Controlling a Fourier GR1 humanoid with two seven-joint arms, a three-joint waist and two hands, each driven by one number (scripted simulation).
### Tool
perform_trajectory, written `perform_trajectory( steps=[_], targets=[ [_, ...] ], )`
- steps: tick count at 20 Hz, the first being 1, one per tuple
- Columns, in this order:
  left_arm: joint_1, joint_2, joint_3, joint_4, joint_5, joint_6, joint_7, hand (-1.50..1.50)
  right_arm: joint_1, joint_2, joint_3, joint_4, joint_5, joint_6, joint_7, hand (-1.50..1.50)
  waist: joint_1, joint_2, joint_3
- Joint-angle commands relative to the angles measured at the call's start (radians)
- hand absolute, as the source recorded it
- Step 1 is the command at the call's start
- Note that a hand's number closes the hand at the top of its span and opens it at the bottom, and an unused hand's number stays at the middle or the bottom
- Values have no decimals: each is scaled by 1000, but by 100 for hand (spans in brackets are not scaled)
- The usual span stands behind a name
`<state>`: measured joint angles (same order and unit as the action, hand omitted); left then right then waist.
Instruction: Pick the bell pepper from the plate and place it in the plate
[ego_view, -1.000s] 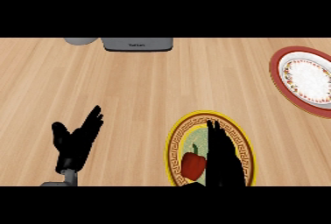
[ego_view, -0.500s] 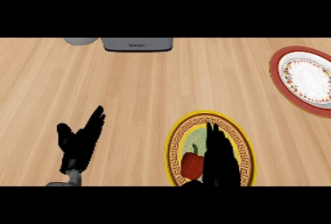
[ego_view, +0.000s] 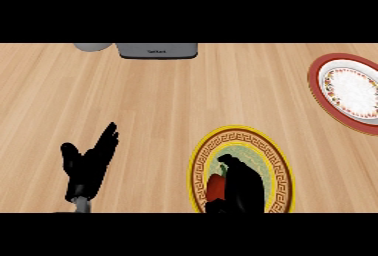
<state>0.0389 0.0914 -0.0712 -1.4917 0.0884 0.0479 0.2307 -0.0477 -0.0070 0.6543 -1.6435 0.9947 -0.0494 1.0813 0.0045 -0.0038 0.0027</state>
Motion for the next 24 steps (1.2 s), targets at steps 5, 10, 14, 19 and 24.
perform_trajectory(
  steps=[5, 10, 14, 19, 24],
  targets=[
    [-38, 5, 30, 46, 6, -15, 27, 0, -48, 7, 23, -8, 62, 90, 107, 150, -4, 3, -3],
    [-42, -16, 14, 84, -2, -22, -26, 0, -308, 7, -242, 303, -14, -38, 22, 150, 26, 18, -3],
    [-73, 3, 6, 59, 4, -48, 6, 0, -526, -4, -435, 464, 28, -41, 44, 150, 60, 33, -2],
    [-68, -7, 0, 91, -19, -32, -21, 0, -684, -86, -481, 535, 186, -274, -55, 150, 51, 27, -3],
    [-35, -24, -23, 55, -28, -16, 13, 0, -783, -53, -513, 657, 365, -450, 50, 150, 46, 15, -2]
  ],
)
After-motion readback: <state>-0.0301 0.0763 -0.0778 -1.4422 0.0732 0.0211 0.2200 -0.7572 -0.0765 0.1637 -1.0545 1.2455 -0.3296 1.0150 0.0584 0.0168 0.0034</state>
